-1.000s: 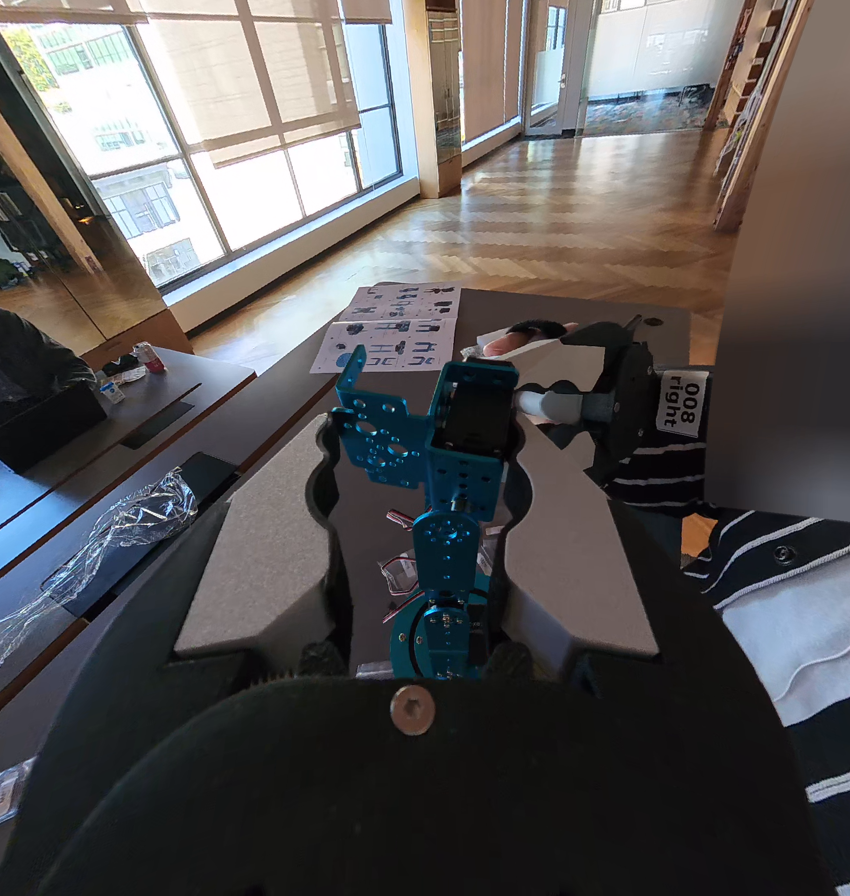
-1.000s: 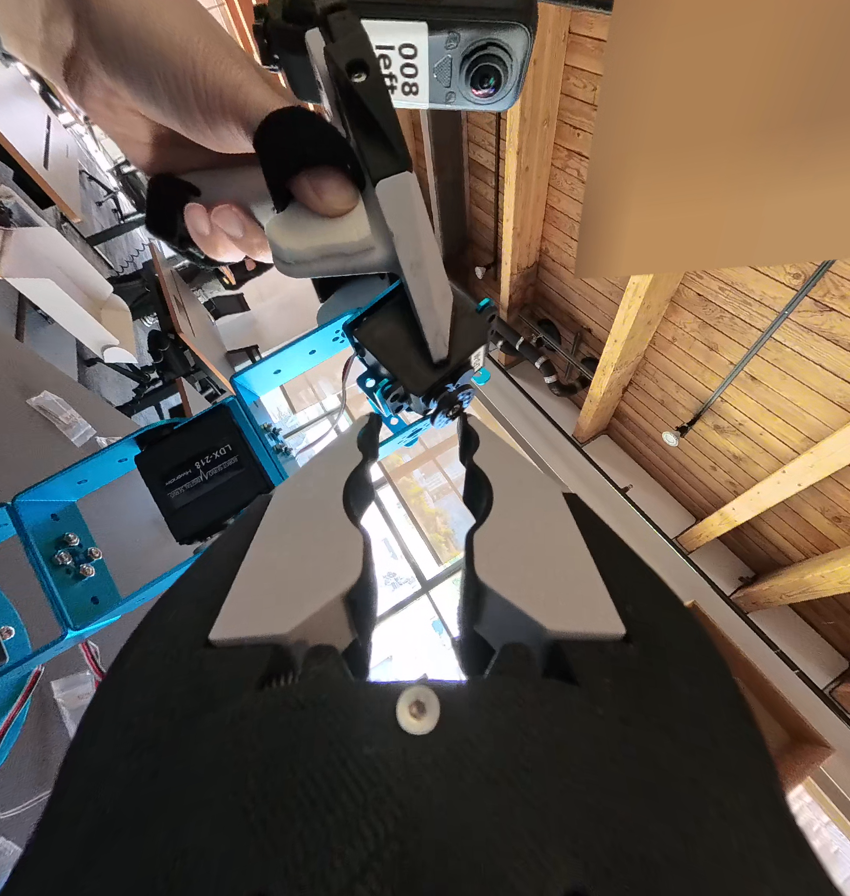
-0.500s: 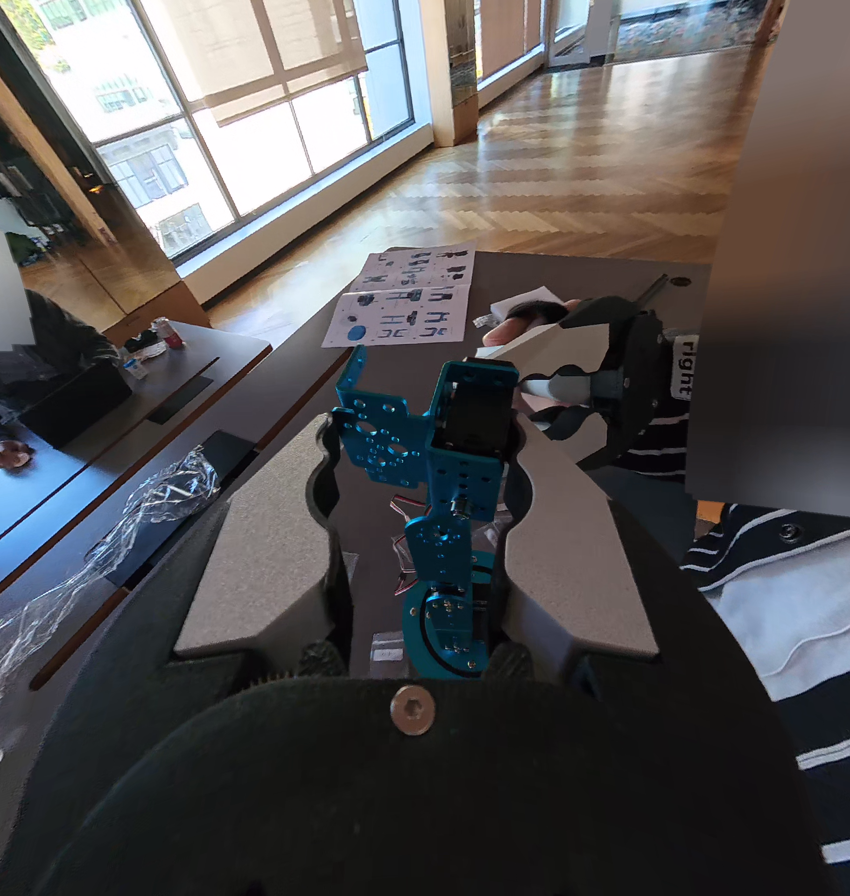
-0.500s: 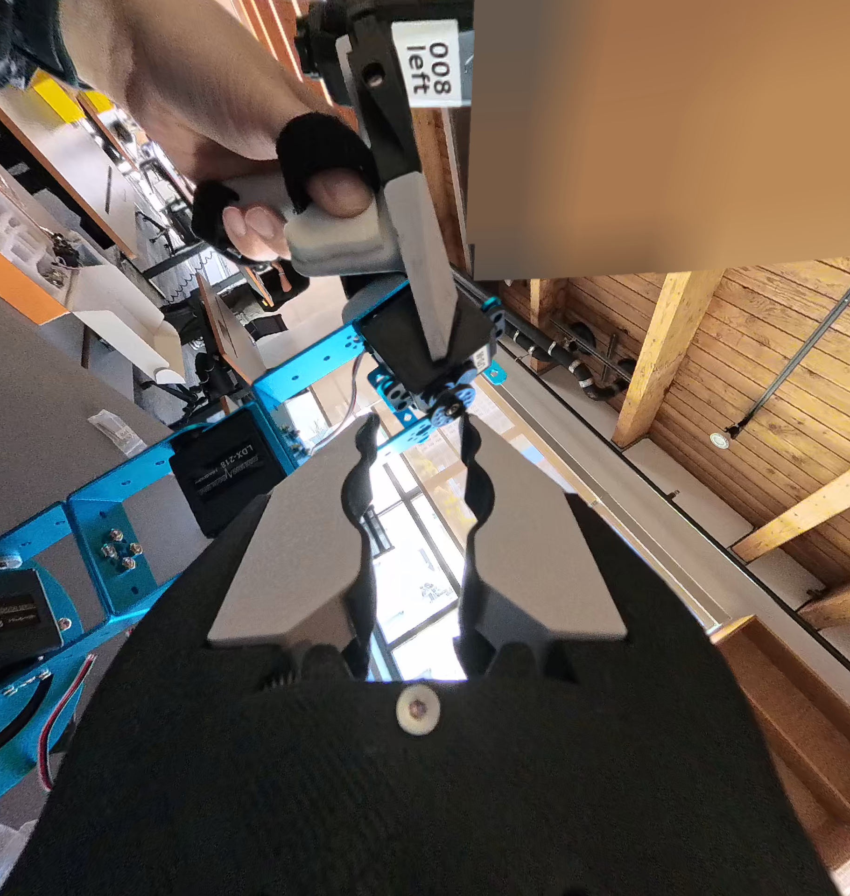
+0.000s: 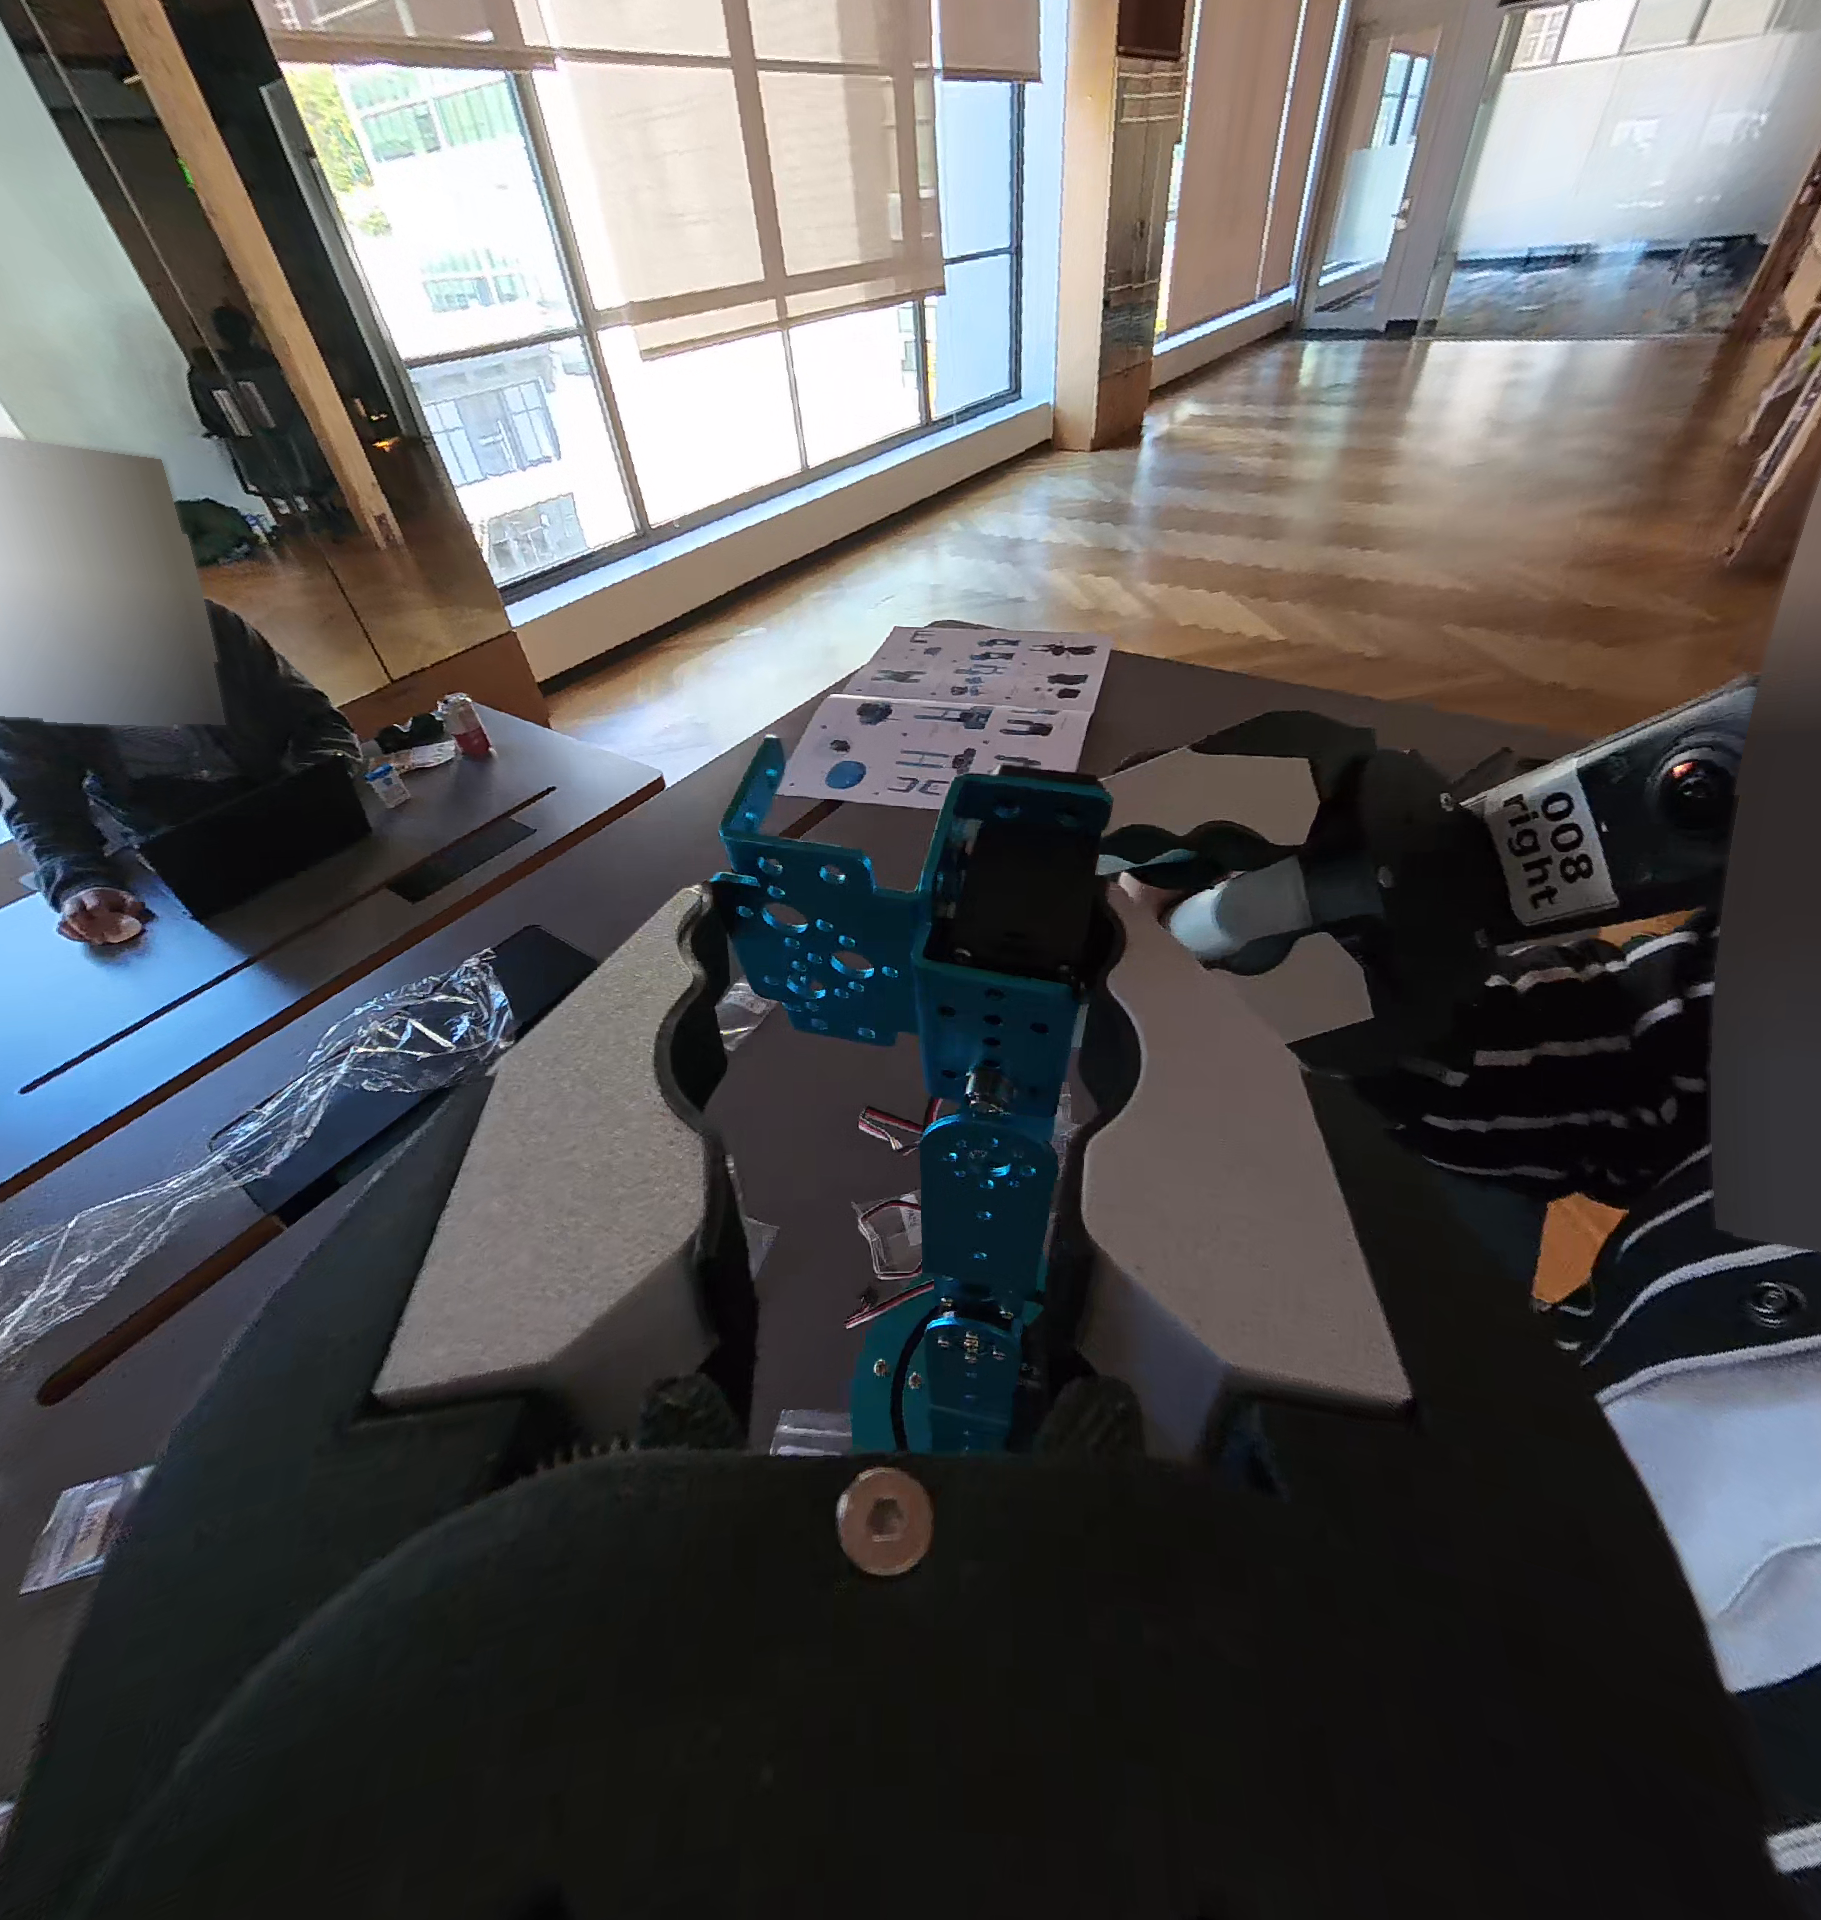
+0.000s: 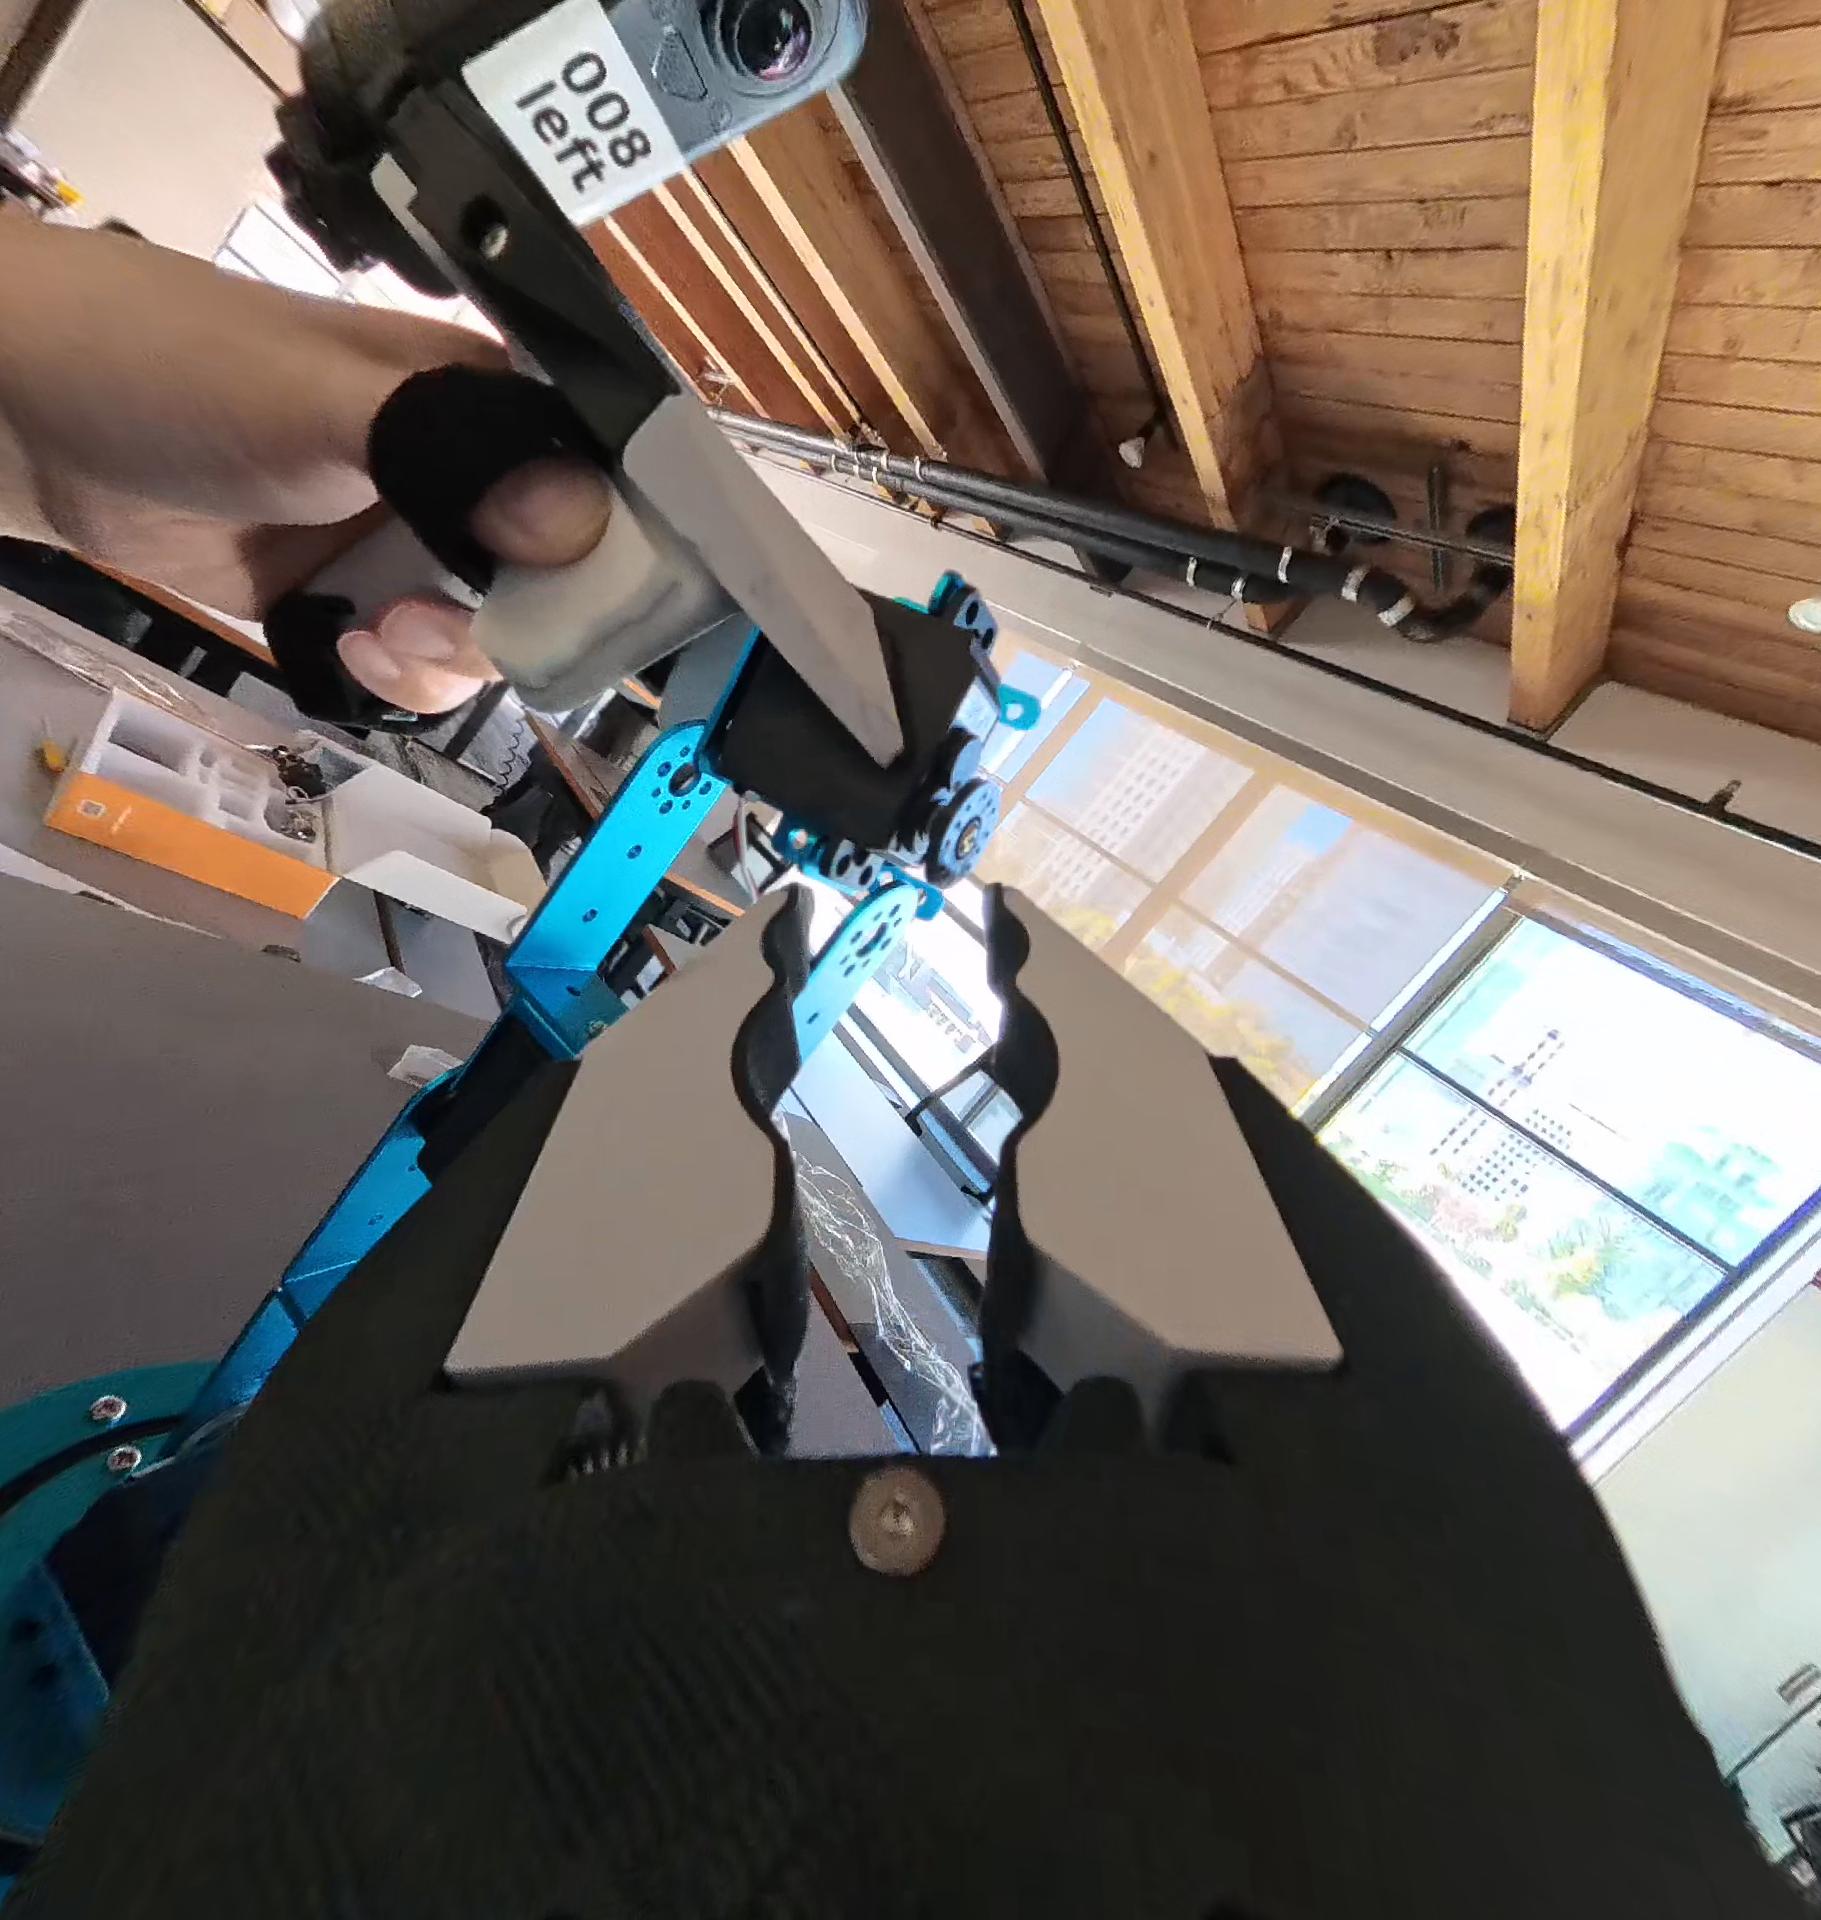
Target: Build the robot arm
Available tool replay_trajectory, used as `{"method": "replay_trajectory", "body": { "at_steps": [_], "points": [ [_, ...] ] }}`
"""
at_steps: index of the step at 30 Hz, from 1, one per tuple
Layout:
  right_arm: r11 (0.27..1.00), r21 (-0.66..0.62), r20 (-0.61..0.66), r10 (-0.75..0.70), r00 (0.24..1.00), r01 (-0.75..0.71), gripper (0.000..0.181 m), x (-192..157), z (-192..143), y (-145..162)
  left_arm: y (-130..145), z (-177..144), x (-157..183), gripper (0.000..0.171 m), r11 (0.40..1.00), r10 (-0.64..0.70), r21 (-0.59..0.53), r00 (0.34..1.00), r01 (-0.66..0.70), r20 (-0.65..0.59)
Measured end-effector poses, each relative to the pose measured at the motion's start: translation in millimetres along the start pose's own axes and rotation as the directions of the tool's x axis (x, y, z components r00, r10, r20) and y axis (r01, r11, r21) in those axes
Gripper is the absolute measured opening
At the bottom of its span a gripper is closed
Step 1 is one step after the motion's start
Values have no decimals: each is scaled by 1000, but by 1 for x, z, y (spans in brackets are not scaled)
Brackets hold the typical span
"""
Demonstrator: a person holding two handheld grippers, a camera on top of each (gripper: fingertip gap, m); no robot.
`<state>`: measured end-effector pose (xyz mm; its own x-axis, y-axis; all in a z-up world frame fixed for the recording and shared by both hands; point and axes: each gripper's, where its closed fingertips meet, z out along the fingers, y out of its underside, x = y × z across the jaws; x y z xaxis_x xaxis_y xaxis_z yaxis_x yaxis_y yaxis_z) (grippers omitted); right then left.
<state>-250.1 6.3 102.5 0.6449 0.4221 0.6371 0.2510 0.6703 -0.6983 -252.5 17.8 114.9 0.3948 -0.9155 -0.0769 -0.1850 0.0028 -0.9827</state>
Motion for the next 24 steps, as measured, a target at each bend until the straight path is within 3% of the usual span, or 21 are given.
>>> {"method": "replay_trajectory", "body": {
  "at_steps": [5, 9, 11, 15, 24],
  "points": [
    [998, -55, -46, -43, 998, 41, 22, -3, 0, 2, -1, -2, -1, 68, 1000, 1, 5, 1000, -1, 27],
    [991, -126, -127, 36, 991, -52, 13, -4, 0, 5, -2, -3, -3, 67, 999, -24, 27, 998, 23, 51],
    [989, -149, -150, 3, 989, -26, 12, -3, 0, 6, 0, -1, -5, 68, 999, -34, 27, 997, 32, 74],
    [984, -147, -138, 82, 987, -102, 10, -1, -1, 9, 2, 2, -3, 67, 997, -68, 44, 995, 65, 76],
    [982, -147, -142, 101, 985, -121, 9, 2, -1, 13, -6, -2, -8, 67, 998, -40, 57, 990, 32, 139]
  ]
}}
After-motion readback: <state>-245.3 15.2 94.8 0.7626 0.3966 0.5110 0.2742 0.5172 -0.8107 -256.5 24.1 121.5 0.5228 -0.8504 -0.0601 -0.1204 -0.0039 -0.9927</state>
